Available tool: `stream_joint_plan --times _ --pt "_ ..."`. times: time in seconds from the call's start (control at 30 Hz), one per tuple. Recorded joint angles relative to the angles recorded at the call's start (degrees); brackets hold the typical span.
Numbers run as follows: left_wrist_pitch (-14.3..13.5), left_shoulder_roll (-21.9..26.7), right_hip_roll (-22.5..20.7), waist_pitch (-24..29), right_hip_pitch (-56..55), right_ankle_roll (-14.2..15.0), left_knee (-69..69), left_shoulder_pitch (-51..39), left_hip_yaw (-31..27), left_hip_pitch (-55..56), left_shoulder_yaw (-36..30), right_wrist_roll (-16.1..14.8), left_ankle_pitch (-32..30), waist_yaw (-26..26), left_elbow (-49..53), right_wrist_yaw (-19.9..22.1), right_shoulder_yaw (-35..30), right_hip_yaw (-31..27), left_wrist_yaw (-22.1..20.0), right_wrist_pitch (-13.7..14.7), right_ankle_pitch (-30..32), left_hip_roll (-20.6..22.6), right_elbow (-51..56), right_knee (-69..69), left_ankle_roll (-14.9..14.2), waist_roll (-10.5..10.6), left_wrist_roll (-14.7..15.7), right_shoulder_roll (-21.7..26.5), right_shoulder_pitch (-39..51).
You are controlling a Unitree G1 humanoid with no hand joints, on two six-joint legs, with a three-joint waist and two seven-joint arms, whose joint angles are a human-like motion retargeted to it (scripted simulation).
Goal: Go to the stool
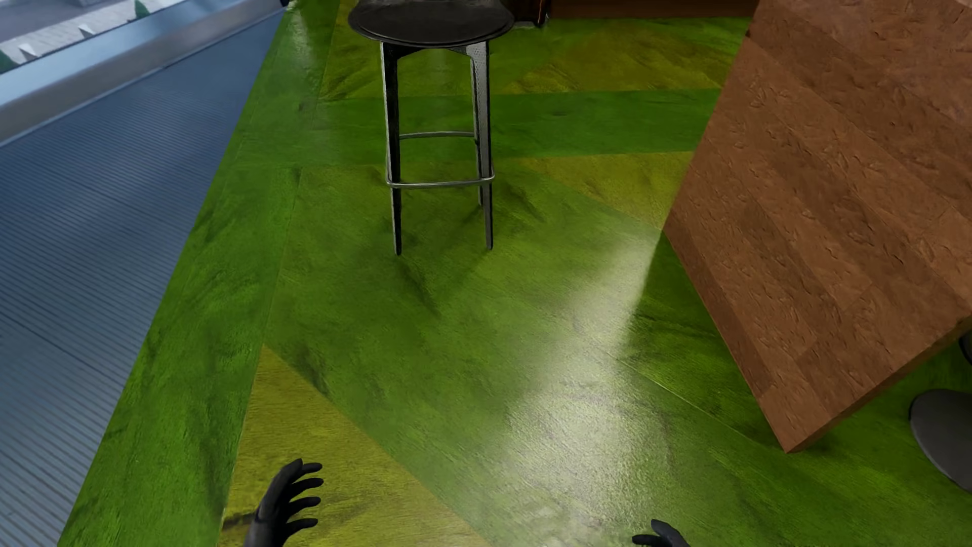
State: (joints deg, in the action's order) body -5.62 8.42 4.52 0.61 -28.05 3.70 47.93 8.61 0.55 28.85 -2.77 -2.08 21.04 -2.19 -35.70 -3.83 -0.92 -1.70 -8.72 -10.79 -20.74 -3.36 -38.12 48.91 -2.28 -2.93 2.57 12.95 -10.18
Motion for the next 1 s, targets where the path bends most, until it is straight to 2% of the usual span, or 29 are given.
stream_joint_plan --times 0.03,0.07,0.1,0.13,0.17,0.27,0.33,0.37,0.43,0.47,0.5,0.53,0.57,0.6,0.63,0.67,0.7,0.73,0.77,0.8,0.83,0.87,0.9,0.93,1.0 --pt "3.4 -0.6 -1.1 -0.6 2.2 -0.2 -1.4 1.8 -0.6 -2.2 0.4 1.1 -1.2 -1.2 -0.3 1.4 -0.4 0.2 1.5 -1.3 -0.7 -0.7 1.3 -1.6 -1.2 0.4 -1.0 -1.6 0.2" --pt "7.7 -0.2 -0.9 -0.4 4.7 -0.2 -2.5 1.2 -0.5 -4.7 0.5 2.0 -0.4 -1.5 -0.6 2.4 -1.4 0.3 3.9 -0.8 -1.7 -0.7 0.8 -2.7 -1.3 0.1 -2.1 -2.4 -0.1" --pt "10.3 0.8 -0.8 -1.0 5.9 -0.2 -3.5 1.2 -0.6 -5.7 0.4 2.4 0.4 -1.5 0.4 2.7 -1.3 0.6 6.1 0.6 -2.5 -0.6 -0.3 -3.8 -1.4 0.2 -2.4 -2.6 0.5" --pt "11.6 2.6 -0.7 -0.8 7.7 -0.3 -4.7 1.0 -0.6 -7.4 0.3 2.4 1.2 -1.3 1.0 2.6 -0.9 0.8 8.0 2.3 -3.3 -0.6 -0.1 -4.9 -1.5 0.3 -2.2 -3.1 0.6" --pt "11.1 3.4 -0.6 -0.6 9.2 -0.3 -5.6 1.3 -0.5 -9.0 1.1 2.2 2.2 -1.4 1.4 2.1 -0.9 0.9 9.2 4.3 -4.3 -0.6 -0.4 -5.8 -1.6 0.5 -1.9 -3.8 0.8" --pt "7.0 0.1 -0.4 0.9 12.7 -0.6 -7.9 -1.5 -1.3 -12.5 0.7 0.7 4.8 -2.2 0.9 0.4 -2.1 1.7 7.2 9.4 -7.3 -0.4 1.2 -7.6 -2.2 2.0 1.2 -3.6 -1.5" --pt "5.0 0.1 -0.3 2.8 14.7 -0.6 1.5 -2.4 -1.1 -9.3 -0.4 1.0 1.3 -2.1 3.1 1.0 -3.0 0.6 6.1 12.9 -8.9 -0.1 1.6 -8.7 -3.7 2.8 1.6 -2.6 -3.9" --pt "4.2 -0.2 0.1 2.6 15.9 -0.5 3.6 -1.5 -1.0 -7.8 1.3 1.1 -0.5 -2.0 2.0 2.8 -3.0 0.4 6.3 13.9 -9.5 0.2 1.0 -10.1 -4.6 3.6 1.3 -3.5 -4.2" --pt "5.2 1.6 -0.7 3.7 17.5 -1.0 0.8 1.3 -0.9 -3.9 3.8 0.0 2.5 0.8 1.3 7.6 -4.5 0.4 7.1 13.1 -10.0 -0.1 2.2 -8.7 -5.9 7.1 0.0 -4.0 -0.4" --pt "5.2 3.0 -1.3 4.6 13.0 -3.4 -1.2 1.6 -1.2 -3.3 5.0 -0.9 3.8 1.9 -1.4 9.7 -2.9 0.4 7.4 11.8 -7.1 -0.3 3.8 2.9 -5.1 8.4 -0.4 -5.3 2.6" --pt "5.6 4.4 -0.9 4.4 6.8 -8.9 -1.7 2.1 -1.2 -4.6 4.5 -1.7 4.9 1.5 -1.9 10.6 -4.6 0.2 7.1 10.6 2.1 0.9 3.4 14.7 -0.1 7.7 -0.7 -4.6 4.0" --pt "5.7 4.8 -0.4 4.2 2.2 -14.6 -3.4 2.2 -0.7 -7.4 4.1 -2.0 5.8 1.6 -1.4 9.8 -3.3 0.3 6.4 9.1 7.8 1.5 1.9 19.7 -0.4 6.0 -0.9 -4.7 3.8" --pt "6.4 4.9 -0.2 4.3 -0.9 -14.9 -4.4 1.0 -0.9 -10.0 4.2 -1.7 7.1 1.1 1.4 8.2 -1.5 1.6 5.6 6.9 4.1 1.2 4.1 17.0 -0.7 4.7 -0.7 -4.4 1.5" --pt "5.2 4.2 0.6 3.8 -3.7 -12.9 0.8 -1.1 -0.7 -9.1 2.8 -0.3 6.4 -0.1 0.3 6.3 -0.7 2.3 4.8 4.9 0.4 1.3 4.3 8.8 -0.7 2.6 -0.5 -4.2 0.5" --pt "4.6 1.4 1.6 3.4 -3.7 -1.1 11.0 -3.3 -1.3 -5.3 0.8 1.6 2.0 -0.6 -1.1 4.6 -2.2 2.3 4.2 4.2 -0.1 1.6 0.5 1.9 -1.4 1.1 -0.7 -2.8 0.1" --pt "5.4 0.7 1.1 3.5 -1.8 -1.3 19.3 -4.2 -1.9 -1.7 -2.9 3.3 -5.5 -0.2 -0.7 3.1 -3.9 2.3 4.2 3.4 -2.7 1.4 -1.1 1.6 -2.3 0.6 -1.1 -1.7 0.2" --pt "6.2 0.5 0.2 3.7 -0.2 -1.4 16.9 -3.2 -2.6 0.8 -1.0 3.9 -3.8 0.3 -0.2 2.3 -4.5 2.5 5.3 3.8 -3.2 1.4 -0.3 0.7 -3.0 1.3 -1.9 -1.3 0.4" --pt "6.3 0.1 -0.8 4.5 1.0 -1.7 8.3 -2.2 -2.9 2.4 1.7 4.2 -0.6 1.4 -1.0 2.7 -4.6 2.9 6.4 5.0 -3.0 0.7 1.3 1.5 -3.3 2.4 -2.6 -3.0 0.0" --pt "5.8 1.5 -1.4 6.1 -0.5 -1.8 -0.3 -2.3 -3.2 2.9 3.3 4.0 -3.8 2.0 -3.5 3.2 -3.4 2.9 7.6 6.4 -0.4 -0.2 5.5 8.1 -1.3 3.5 -3.0 -5.2 -0.3" --pt "5.5 3.1 -1.9 5.5 -2.7 -3.7 0.8 -0.2 -3.2 3.0 2.9 3.6 -2.4 0.9 -2.2 3.1 -4.9 1.7 7.8 8.6 2.1 0.2 6.0 12.6 -0.8 3.3 -2.9 -5.6 0.4" --pt "4.7 4.5 -1.9 5.0 -2.2 -8.0 -0.1 0.5 -3.2 2.0 2.2 2.8 -1.9 0.4 -1.7 2.0 -4.9 1.0 7.6 10.7 1.8 0.8 4.5 12.5 -1.0 2.6 -2.6 -4.8 0.9" --pt "4.2 4.6 -2.1 4.8 -1.1 -13.0 -1.2 0.8 -2.5 0.6 2.5 1.7 -1.8 0.8 -0.4 0.5 -3.6 1.0 6.7 11.6 -0.5 0.9 4.6 9.1 -1.0 1.5 -2.0 -4.1 0.8" --pt "4.5 3.8 -1.5 4.9 1.3 -10.6 -0.8 -0.1 -2.0 -0.1 1.2 1.6 -1.9 0.4 -0.3 -0.3 -1.7 0.9 5.4 11.5 -4.1 1.1 4.1 3.8 -1.5 0.3 -1.8 -4.9 0.5" --pt "5.6 2.3 -0.7 4.6 3.7 -1.1 0.8 -1.0 -2.0 0.1 -0.4 1.9 -2.1 -0.3 0.9 -0.5 -2.4 0.6 4.2 11.2 -5.8 1.3 2.0 0.3 -1.7 -0.2 -1.8 -4.1 0.5" --pt "7.8 1.3 -1.7 3.9 4.7 -1.5 -1.8 -1.9 -2.4 -1.7 -1.6 3.0 -0.4 -2.2 1.7 0.6 -2.9 1.0 3.3 8.7 -5.7 0.4 3.4 -1.3 -2.2 0.9 -1.3 -3.8 -1.5"
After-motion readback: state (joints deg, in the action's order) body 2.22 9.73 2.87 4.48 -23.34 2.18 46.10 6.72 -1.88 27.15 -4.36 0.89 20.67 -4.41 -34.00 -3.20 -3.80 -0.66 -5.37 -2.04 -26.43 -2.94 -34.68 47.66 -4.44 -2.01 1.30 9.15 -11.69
